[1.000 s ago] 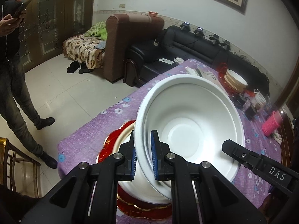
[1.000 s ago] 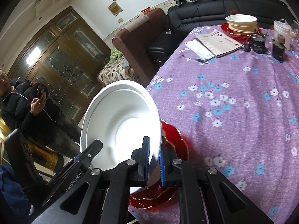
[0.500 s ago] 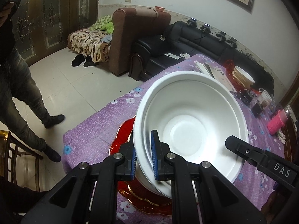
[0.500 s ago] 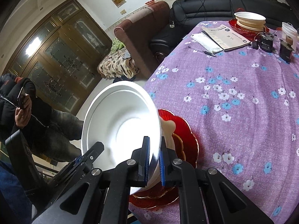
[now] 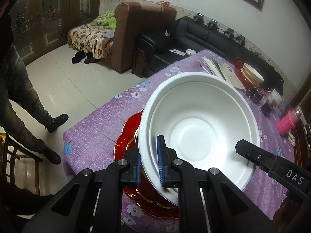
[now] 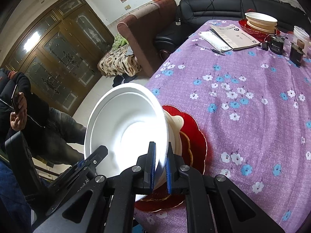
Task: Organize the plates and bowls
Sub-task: 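Lower the second foam bowl with the left tool onto the stacked bowls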
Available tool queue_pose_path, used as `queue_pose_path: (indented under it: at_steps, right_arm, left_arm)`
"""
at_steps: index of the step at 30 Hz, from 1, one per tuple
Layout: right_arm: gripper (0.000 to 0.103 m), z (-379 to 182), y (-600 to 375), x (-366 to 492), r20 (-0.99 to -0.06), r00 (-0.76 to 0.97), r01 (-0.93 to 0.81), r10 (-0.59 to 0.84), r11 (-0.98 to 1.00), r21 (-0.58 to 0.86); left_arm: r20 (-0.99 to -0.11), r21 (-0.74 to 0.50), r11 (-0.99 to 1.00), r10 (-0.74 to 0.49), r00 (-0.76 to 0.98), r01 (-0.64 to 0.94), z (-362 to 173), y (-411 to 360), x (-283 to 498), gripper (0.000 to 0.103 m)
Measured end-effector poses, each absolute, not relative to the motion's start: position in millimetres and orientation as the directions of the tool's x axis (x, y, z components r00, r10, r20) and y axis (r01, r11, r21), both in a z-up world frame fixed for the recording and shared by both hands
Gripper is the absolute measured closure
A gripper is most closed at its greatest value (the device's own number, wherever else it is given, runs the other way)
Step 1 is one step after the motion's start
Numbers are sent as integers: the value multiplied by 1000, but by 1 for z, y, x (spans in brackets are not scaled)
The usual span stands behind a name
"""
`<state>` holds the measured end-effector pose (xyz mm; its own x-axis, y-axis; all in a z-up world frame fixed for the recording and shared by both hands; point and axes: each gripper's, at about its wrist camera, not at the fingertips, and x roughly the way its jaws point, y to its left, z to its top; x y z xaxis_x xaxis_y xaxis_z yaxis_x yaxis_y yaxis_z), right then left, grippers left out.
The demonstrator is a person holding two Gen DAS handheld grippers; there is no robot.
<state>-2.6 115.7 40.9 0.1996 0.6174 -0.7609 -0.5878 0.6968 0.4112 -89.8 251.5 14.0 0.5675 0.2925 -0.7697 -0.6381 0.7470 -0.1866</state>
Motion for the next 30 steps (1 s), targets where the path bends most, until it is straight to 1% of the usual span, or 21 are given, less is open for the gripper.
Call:
queue_pose_path:
  at_steps: [27, 30]
  right_arm:
    - [94, 35, 125, -7, -787, 198, -586, 584, 715, 383]
    - [93, 36, 125, -7, -788, 198, -583, 583, 716, 384]
  left_arm:
    - [-782, -183, 749, 281, 556, -637, 3, 255, -90, 91]
    - [-783, -184, 750, 279, 556, -636, 2, 254, -89, 91]
